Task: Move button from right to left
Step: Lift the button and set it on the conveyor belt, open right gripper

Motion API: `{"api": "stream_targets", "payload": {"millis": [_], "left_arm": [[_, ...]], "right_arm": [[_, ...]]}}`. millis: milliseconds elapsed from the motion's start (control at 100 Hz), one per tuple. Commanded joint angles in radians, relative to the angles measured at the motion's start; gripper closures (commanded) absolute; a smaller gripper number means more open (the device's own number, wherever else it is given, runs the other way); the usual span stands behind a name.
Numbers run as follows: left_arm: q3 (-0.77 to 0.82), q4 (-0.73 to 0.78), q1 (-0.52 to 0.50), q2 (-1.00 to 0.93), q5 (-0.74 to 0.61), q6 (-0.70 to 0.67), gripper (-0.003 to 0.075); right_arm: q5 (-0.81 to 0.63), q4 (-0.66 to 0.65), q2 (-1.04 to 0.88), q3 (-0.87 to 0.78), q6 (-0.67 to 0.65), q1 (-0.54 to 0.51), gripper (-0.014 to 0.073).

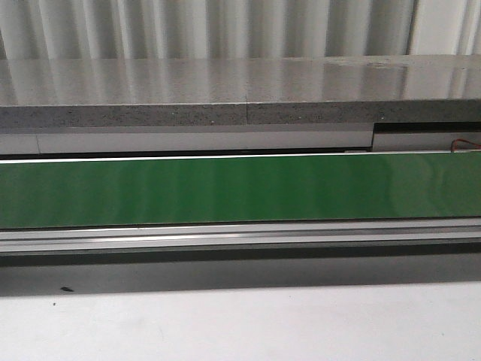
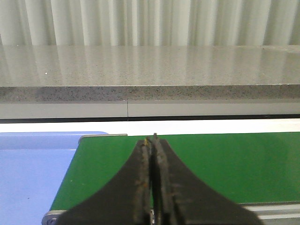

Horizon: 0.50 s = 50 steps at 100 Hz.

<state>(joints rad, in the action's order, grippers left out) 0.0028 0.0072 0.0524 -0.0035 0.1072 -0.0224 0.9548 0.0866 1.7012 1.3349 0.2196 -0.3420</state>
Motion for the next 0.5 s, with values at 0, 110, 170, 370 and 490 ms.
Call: {"api": "stream_targets", "payload": {"millis": [0,110,170,370,490], "left_arm": [[0.039,-0.007,0.0,-0.032,-0.072,-0.007,0.0741],[0.039,-0.007,0.0,-0.032,-0.072,-0.007,0.0741],[0.039,-0.007,0.0,-0.032,-0.072,-0.007,0.0741],[0.039,-0.007,0.0,-0.032,-0.072,-0.007,0.0741],[0.039,-0.007,0.0,-0.032,-0.072,-0.007,0.0741]], "right_arm": [[0.01,0.009,-0.071,0.028,-0.03,0.03,0.0386],[0.031,0.009,-0.068,0.027,-0.049,0.081,0.0386],[0.04,0.009,-0.057,0.026,-0.055,0.102,0.0386],[0.046,0.017,-0.009,0.026,-0.071,0.118,0.0386],[0.049,0.017,0.024,0.026,-0.08,0.118,0.0386]]}}
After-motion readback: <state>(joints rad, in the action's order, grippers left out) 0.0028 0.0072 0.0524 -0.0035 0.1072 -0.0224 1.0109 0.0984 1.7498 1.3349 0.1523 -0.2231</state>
